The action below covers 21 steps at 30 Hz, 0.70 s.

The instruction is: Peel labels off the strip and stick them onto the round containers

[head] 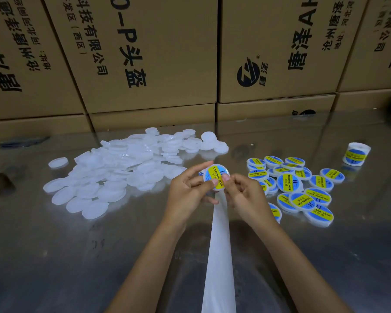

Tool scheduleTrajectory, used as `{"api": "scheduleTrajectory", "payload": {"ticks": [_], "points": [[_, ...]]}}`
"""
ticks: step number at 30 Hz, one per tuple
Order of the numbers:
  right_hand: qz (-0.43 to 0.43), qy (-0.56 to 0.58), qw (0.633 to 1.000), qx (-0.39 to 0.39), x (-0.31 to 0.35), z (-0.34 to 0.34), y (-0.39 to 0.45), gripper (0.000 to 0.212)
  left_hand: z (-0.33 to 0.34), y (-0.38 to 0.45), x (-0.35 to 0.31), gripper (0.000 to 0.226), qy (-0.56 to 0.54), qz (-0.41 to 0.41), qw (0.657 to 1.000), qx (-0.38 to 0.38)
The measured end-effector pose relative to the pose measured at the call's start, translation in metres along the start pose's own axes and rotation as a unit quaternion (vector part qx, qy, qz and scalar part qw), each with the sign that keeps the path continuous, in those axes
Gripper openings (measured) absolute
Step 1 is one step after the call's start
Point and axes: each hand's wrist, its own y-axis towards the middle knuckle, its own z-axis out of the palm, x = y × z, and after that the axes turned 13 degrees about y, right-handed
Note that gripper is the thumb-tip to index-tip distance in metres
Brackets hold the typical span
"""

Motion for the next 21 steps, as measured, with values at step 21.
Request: {"api": "scheduleTrajectory", "payload": {"ticks": [21], "points": [[-0.045, -0.026, 0.998, 0.042, 0.0046, 0.0038, -0.0032, 0.034, -0.003, 0.0007, 0.0029, 0.022, 0.016, -0.012, 0.996, -0.087]]}}
